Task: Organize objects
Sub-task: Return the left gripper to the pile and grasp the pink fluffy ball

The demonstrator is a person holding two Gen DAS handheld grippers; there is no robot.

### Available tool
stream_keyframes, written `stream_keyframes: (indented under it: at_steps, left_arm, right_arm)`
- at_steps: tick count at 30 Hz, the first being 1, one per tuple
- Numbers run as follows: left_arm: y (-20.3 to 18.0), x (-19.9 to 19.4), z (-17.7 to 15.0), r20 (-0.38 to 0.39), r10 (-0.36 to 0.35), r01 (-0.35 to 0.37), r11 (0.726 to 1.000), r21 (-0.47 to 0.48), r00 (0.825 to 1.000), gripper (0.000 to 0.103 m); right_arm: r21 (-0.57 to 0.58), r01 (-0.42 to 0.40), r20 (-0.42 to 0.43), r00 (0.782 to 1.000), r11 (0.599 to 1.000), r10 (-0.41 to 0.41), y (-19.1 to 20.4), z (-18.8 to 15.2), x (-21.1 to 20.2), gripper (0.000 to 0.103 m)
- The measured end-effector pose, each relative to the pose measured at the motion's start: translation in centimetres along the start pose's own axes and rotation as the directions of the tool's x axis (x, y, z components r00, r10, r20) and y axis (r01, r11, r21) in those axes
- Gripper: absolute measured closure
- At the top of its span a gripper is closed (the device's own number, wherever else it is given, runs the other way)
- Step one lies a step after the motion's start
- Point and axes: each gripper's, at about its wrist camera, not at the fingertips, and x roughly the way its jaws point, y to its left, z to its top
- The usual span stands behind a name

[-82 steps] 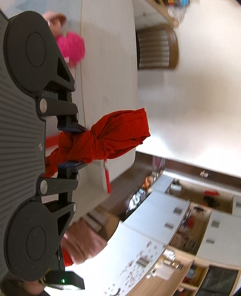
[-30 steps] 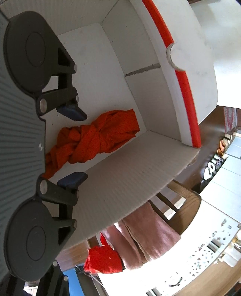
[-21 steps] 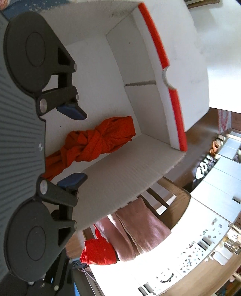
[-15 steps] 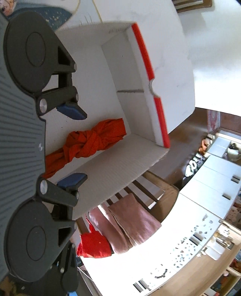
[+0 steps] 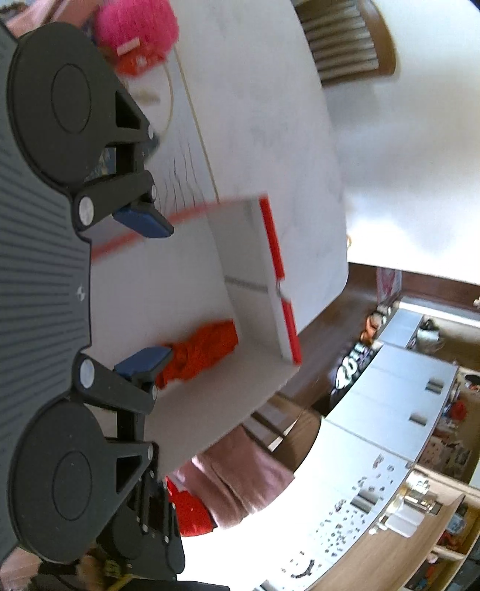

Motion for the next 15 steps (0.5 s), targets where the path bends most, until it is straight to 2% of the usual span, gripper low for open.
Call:
stream_keyframes:
  at_steps: [8,11,15]
  left_arm:
    - [4.6,-2.9,-1.7,0.034,0.122,-0.12,0.992,-0.041,0.992,0.027]
    - [6.5,-3.5,-2.2,0.04,0.15,-0.147,0.987,-0.067,0.988,0.021]
    - [8.7,-3.9,-2.6,0.037,0.188,-0.185,0.979,-0.084,0.981,0.019]
  right_arm:
    - [0.001,0.011,-0.004,1.0,1.0,-0.011,0.2,0.1,0.0,0.101]
    - [-0.002,0.019,-0.007,1.0,1.0,-0.019,0.3,0.1,0.0,0.1]
    - [-0.004,0.031,-0.009,0.999,0.999,-0.031,0.5,0.2,0.0,0.1]
